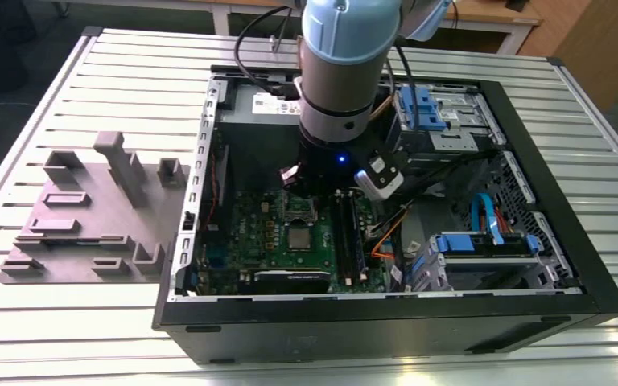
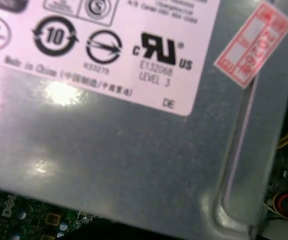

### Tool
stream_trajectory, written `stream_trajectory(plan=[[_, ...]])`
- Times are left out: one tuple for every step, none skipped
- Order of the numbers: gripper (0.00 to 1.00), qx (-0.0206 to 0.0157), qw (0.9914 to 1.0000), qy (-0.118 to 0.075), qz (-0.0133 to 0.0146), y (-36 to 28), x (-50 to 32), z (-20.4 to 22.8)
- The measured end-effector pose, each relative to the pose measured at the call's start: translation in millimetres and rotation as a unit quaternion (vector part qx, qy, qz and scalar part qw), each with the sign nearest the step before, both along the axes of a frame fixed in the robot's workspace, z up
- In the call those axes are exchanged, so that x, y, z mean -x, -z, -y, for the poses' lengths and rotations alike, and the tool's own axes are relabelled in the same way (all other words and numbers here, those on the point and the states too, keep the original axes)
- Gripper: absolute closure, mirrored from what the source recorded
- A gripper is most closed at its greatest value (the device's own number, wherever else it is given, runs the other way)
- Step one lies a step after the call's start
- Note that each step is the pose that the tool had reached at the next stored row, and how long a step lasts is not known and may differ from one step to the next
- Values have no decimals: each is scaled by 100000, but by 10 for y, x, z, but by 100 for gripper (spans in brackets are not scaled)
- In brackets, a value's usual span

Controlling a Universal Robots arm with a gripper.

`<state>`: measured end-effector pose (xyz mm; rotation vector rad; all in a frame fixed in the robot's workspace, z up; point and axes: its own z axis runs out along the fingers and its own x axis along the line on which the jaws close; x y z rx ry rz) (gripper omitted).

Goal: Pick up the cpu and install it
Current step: 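Close the cpu cover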

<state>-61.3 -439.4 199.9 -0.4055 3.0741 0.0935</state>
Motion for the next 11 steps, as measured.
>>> stream_trajectory(plan=[[90,-34,100000,-5,108,0,9,0],[90,-60,100000,-6,217,0,18,0],[90,-75,99999,-8,318,0,25,0],[90,-80,99999,-7,396,0,30,0],[90,-87,99999,-8,461,-1,33,0],[90,-91,99999,-8,496,-3,34,0],[90,-106,99999,-10,510,-7,34,0],[90,-133,99999,-10,514,-14,35,1],[90,-179,99999,-4,514,-24,35,1],[90,-232,99998,2,513,-35,36,1],[90,-274,99998,3,514,-45,35,2]])
